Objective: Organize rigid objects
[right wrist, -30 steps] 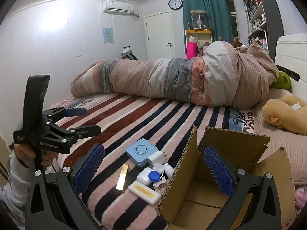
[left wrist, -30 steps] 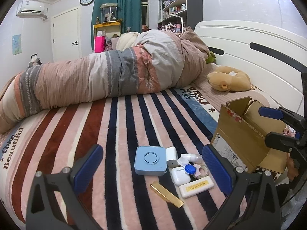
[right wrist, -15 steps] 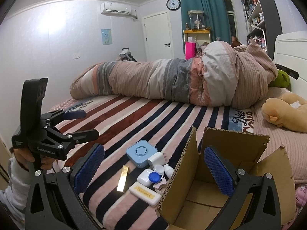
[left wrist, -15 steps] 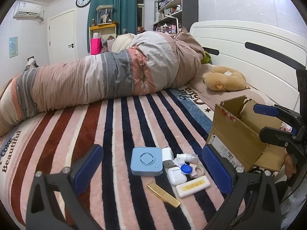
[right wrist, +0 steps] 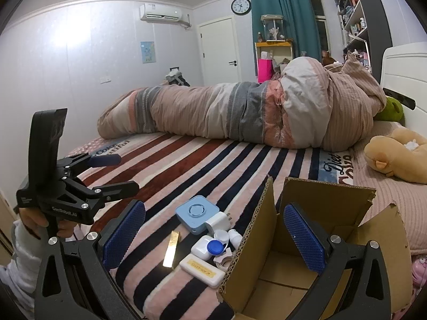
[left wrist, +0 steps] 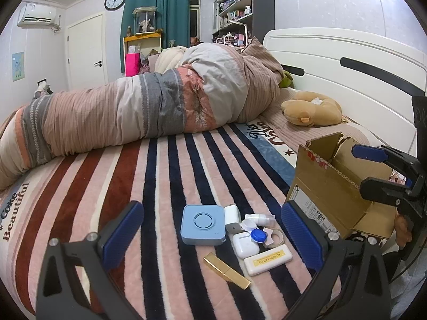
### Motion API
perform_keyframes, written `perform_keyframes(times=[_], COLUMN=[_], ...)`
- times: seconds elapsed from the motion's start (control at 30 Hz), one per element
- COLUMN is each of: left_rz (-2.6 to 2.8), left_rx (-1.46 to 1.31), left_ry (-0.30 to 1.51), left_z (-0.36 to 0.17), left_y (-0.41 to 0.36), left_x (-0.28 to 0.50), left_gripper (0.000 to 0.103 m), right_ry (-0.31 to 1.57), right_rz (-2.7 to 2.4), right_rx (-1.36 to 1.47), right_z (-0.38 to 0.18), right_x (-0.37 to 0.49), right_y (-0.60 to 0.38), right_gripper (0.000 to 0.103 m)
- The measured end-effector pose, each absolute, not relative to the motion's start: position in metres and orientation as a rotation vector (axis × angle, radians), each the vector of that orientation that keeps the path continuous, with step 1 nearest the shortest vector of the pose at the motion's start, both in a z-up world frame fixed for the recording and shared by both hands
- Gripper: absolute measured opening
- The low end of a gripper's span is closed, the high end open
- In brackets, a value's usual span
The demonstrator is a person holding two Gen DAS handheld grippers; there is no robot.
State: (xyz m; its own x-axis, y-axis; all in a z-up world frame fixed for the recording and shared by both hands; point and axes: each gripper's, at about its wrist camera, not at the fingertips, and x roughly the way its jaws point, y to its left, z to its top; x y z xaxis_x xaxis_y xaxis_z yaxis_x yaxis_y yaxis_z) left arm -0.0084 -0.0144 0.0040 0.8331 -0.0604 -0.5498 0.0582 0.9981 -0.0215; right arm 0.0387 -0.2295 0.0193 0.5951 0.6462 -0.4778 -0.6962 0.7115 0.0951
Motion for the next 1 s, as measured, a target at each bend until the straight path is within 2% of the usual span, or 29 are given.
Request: perform_keyframes(times=[0.8, 1.0], left_rz=[-0.055, -0.047], left_rx=[0.003, 0.007], left_ry=[0.593, 0.598], left_z=[0.0018, 0.0017], left_y=[-0.015, -0.0127], left_x=[-0.0064, -0.0057], left_gripper=[0.103, 0.103], right_ry=[0.509, 0.446], right_rz=[0.785, 0.768], right_rx=[-0.118, -0.119], right_z=[0.021, 0.0268], right_x=[0.0392, 0.0301], right_y=[-0.2303, -0.229], right_gripper=[0.103, 0.103])
